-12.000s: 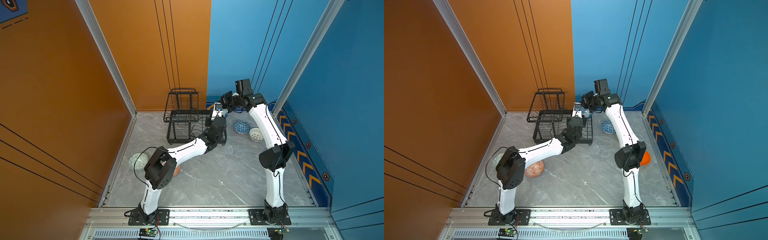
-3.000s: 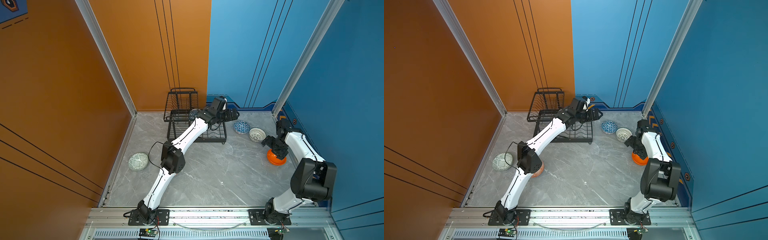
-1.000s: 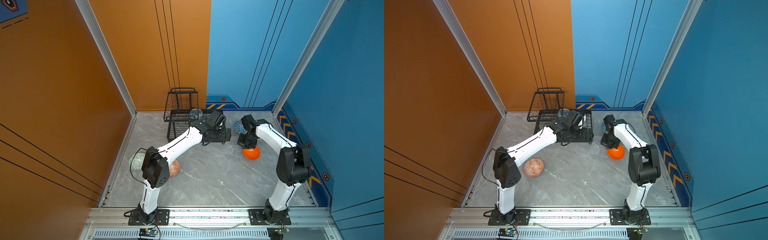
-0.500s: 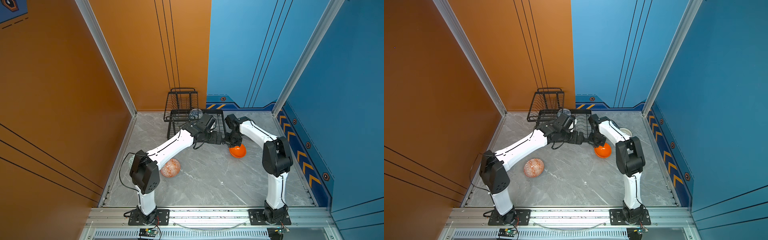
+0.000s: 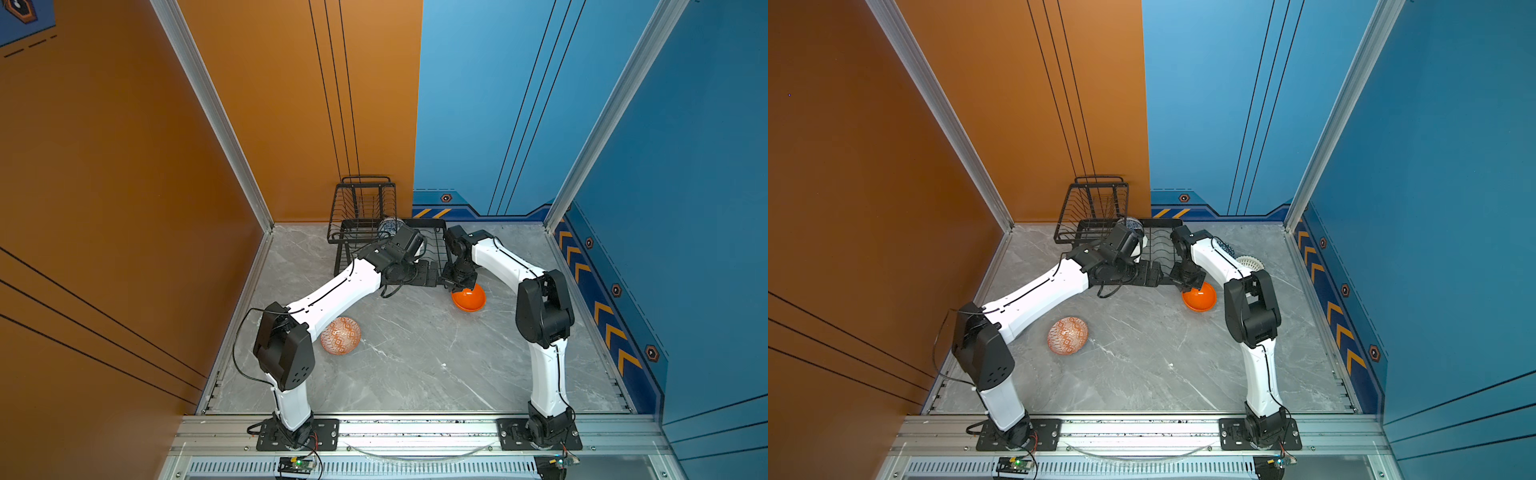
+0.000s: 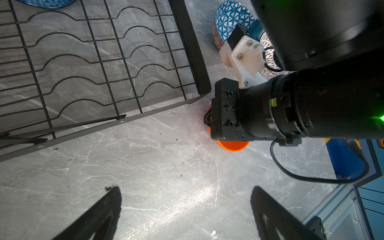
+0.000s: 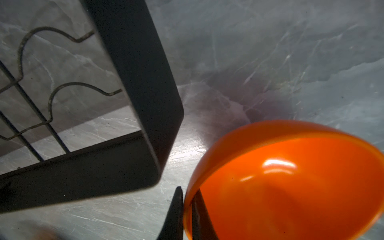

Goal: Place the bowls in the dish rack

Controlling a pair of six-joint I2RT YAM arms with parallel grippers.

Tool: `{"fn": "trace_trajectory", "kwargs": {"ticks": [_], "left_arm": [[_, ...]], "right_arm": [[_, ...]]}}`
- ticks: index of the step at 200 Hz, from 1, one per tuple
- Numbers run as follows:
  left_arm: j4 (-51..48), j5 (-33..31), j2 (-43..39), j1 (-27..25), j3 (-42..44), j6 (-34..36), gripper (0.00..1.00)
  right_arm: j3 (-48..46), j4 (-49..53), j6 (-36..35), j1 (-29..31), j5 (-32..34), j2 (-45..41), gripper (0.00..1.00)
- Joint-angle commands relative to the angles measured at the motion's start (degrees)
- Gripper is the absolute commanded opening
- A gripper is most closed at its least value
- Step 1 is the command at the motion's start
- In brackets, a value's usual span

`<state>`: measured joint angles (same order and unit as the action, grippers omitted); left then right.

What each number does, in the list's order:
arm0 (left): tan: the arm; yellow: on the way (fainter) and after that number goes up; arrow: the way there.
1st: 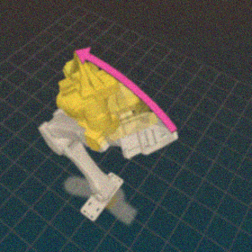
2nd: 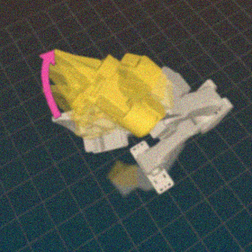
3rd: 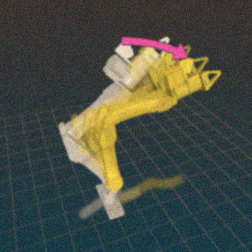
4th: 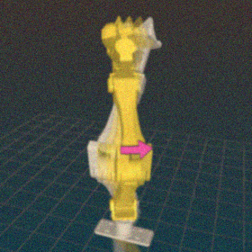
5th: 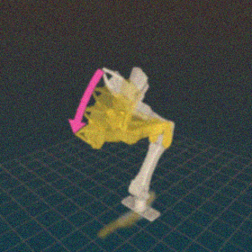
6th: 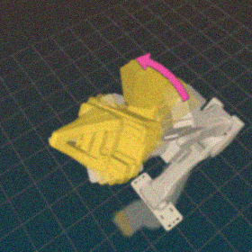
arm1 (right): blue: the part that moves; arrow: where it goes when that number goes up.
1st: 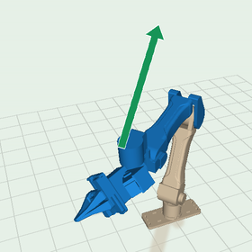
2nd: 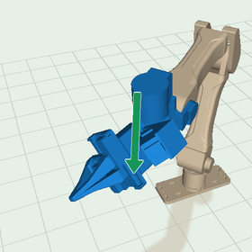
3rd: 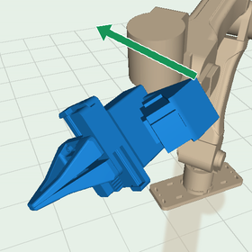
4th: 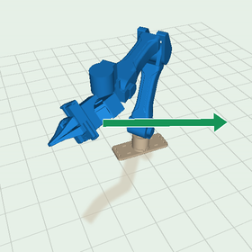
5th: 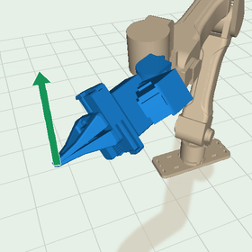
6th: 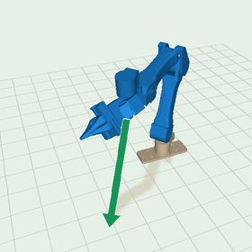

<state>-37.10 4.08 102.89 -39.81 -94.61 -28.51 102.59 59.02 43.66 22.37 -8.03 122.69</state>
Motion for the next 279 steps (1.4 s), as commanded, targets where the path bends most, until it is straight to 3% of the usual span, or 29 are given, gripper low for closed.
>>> {"fn": "trace_trajectory", "kwargs": {"ticks": [1, 72, 181, 191, 214, 279], "left_arm": [[-0.52, 0.51, 1.04, -0.59, 0.15, -0.53, 0.98], [-0.52, 0.86, 1.32, -0.94, -0.32, -0.26, 0.98], [-0.52, 0.29, 8.24, -3.83, -5.01, -0.19, 0.98], [-0.52, 0.23, 9.81, -4.12, -5.87, -1.06, 0.98], [-0.52, -0.32, 13.10, -4.99, -7.80, -3.73, 0.99], [-0.54, -1.87, 22.13, -6.70, -14.83, -10.75, 0.96]], "right_arm": [[-0.20, 0.65, -0.33, 0.31, -2.64, 2.60, 0.13], [2.09, 0.76, -0.63, -0.59, -3.04, 1.35, 0.24], [1.09, 2.74, -3.14, -8.23, -3.13, -9.06, 0.61], [0.74, 2.95, -3.48, -9.21, -3.26, -10.17, 0.67], [0.69, 3.20, -4.18, -11.61, -4.00, -12.00, 1.00], [-8.04, 3.38, -6.21, -16.14, -4.49, -19.37, 1.00]]}}
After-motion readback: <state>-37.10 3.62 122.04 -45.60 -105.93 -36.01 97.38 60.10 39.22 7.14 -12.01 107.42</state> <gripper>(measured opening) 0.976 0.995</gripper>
